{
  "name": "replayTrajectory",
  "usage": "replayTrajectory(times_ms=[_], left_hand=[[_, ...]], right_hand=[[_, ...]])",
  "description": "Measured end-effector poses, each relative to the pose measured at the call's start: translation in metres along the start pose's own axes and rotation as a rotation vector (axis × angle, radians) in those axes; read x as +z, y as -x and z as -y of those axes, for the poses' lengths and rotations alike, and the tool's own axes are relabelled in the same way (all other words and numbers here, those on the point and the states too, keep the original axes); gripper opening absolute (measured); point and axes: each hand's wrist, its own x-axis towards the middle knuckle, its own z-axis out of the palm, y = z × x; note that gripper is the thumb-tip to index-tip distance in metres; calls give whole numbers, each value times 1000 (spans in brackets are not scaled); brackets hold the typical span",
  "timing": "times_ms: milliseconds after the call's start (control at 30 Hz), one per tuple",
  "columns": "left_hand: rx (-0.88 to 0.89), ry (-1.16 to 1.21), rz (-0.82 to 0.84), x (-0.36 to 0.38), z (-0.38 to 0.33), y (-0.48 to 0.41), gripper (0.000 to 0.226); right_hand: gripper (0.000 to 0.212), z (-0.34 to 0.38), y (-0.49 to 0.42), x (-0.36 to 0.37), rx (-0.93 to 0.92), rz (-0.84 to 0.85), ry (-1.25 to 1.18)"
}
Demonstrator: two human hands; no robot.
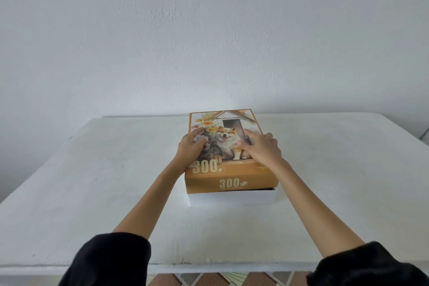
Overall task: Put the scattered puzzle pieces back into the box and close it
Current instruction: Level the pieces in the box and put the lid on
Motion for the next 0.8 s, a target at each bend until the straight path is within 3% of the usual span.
replayTrajectory(times_ms=[233, 433, 600, 800], left_hand=[[-14, -14, 78, 2, 0, 0, 39], [21, -110, 26, 14, 15, 3, 43], [68, -241, 4, 21, 25, 10, 46], [207, -603, -91, 27, 29, 12, 45]], right_hand=[[53, -8, 3, -9, -15, 108, -153], [63, -21, 6, 7, 9, 182, -207], [61, -27, 13, 27, 45, 93, -152], [57, -28, 17, 32, 11, 24, 13]])
